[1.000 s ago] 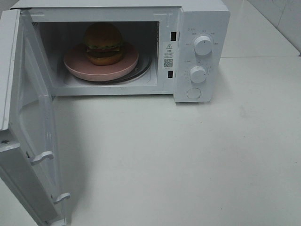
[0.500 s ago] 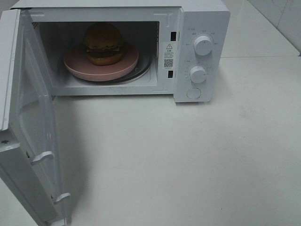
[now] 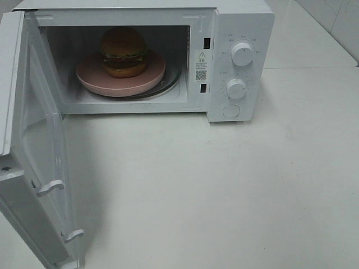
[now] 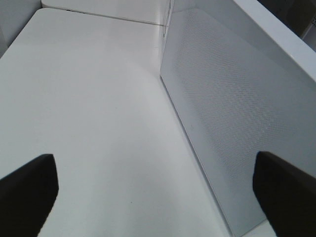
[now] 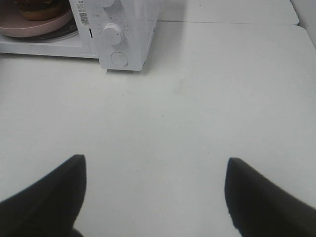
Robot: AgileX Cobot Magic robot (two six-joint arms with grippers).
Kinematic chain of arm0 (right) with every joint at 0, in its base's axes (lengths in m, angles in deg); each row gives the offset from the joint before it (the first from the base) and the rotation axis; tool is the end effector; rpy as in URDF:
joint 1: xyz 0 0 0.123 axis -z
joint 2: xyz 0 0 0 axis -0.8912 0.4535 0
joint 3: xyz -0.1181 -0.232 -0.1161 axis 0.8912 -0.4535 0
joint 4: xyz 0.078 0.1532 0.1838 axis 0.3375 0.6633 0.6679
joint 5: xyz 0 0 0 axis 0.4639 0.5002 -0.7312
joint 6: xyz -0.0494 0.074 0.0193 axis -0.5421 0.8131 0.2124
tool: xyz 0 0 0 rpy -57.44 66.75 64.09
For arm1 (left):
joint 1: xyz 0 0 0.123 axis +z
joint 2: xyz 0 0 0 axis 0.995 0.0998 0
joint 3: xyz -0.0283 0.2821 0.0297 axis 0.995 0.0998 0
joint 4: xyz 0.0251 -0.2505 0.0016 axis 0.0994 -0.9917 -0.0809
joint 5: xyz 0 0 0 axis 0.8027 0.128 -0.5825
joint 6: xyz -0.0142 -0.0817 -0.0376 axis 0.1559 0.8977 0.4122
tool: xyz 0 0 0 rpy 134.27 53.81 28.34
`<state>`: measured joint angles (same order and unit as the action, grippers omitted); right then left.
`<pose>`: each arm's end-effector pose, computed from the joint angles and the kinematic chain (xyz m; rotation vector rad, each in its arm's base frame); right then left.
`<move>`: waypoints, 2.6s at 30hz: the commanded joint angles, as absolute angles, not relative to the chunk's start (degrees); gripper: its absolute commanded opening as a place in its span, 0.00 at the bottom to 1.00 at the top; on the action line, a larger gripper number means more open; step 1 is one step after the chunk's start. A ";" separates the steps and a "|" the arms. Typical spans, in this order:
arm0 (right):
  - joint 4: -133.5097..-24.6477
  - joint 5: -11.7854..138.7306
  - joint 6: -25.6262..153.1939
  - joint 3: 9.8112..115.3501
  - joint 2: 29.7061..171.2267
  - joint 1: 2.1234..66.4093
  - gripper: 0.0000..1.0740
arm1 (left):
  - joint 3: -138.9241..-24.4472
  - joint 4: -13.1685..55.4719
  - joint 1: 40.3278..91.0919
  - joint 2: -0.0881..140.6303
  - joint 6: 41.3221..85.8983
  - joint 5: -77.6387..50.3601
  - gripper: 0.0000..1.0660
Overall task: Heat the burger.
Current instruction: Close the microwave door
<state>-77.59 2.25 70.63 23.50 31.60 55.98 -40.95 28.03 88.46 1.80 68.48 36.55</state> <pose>-0.0036 0.0018 0.2811 -0.0834 1.9913 0.1395 -0.0066 -0.0112 0.2813 -0.0854 2.0316 -0.1272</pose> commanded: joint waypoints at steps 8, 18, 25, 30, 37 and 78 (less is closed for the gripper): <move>-77.70 3.23 70.40 23.62 30.05 56.33 0.70 | -43.76 30.38 88.17 2.83 68.59 31.80 0.58; -77.70 3.23 70.40 23.62 30.05 56.33 0.70 | -43.87 31.81 88.17 12.98 68.54 25.95 0.00; -77.70 3.23 70.46 23.62 30.05 56.33 0.70 | -40.83 32.10 88.17 18.76 67.39 17.01 0.00; -77.70 3.23 70.46 23.62 30.05 56.33 0.70 | -36.31 30.03 88.17 21.17 60.75 7.90 0.00; -77.70 3.23 70.46 23.62 30.05 56.33 0.70 | -30.52 24.82 88.17 23.75 55.65 -5.33 0.00; -77.70 3.23 70.46 23.62 30.05 56.33 0.70 | -21.75 50.95 88.17 55.72 78.97 -51.28 0.00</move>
<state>-77.42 2.25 70.63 23.50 31.60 55.98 -21.47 49.57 88.46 55.66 77.65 -49.22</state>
